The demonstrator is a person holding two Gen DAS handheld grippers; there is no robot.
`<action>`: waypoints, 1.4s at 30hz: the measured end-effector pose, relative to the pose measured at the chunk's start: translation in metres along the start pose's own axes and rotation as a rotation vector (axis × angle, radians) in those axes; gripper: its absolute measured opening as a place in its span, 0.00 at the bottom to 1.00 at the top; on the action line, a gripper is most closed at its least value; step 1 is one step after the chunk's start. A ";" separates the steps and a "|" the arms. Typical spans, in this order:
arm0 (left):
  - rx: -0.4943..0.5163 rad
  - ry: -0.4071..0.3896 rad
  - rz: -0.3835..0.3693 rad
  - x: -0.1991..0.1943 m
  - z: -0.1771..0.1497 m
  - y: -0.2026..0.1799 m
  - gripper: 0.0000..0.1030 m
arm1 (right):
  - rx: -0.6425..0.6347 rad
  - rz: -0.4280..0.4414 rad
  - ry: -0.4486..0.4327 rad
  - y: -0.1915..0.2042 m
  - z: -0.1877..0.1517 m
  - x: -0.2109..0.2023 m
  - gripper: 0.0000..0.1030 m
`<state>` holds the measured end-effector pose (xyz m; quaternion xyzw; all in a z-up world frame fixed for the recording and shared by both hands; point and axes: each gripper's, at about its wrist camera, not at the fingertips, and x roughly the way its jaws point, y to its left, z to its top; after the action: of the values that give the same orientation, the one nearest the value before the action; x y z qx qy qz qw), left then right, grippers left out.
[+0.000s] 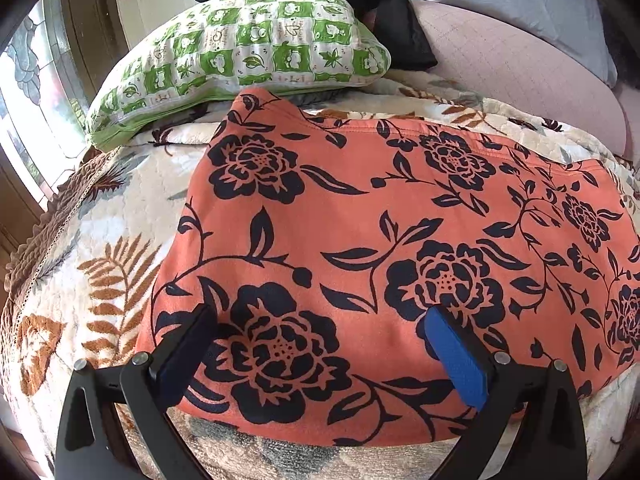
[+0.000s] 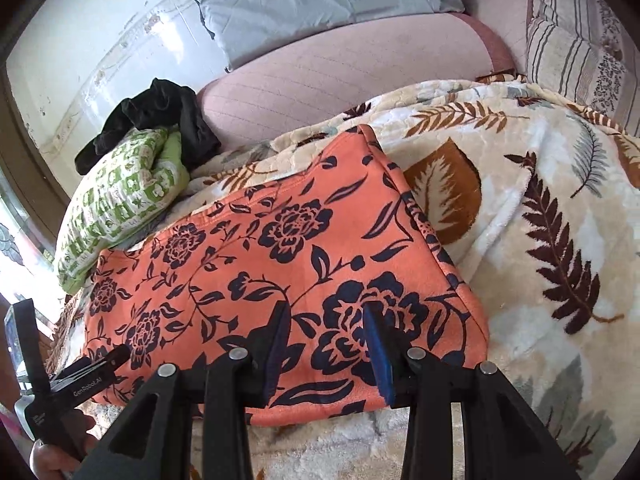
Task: Fold small clothes
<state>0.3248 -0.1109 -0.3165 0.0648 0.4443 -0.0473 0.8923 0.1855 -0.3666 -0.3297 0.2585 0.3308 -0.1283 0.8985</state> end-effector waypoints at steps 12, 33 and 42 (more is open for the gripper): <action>0.000 -0.028 0.000 -0.007 0.002 0.000 1.00 | 0.043 -0.017 0.020 -0.009 -0.003 0.007 0.40; 0.003 -0.051 -0.006 -0.013 0.003 -0.003 1.00 | -0.021 0.029 -0.031 0.007 -0.003 -0.005 0.40; 0.012 -0.056 -0.014 -0.016 0.001 -0.007 1.00 | -0.083 0.039 0.015 0.022 -0.014 0.004 0.40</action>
<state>0.3156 -0.1175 -0.3038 0.0659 0.4192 -0.0581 0.9036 0.1904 -0.3410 -0.3331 0.2285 0.3377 -0.0951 0.9081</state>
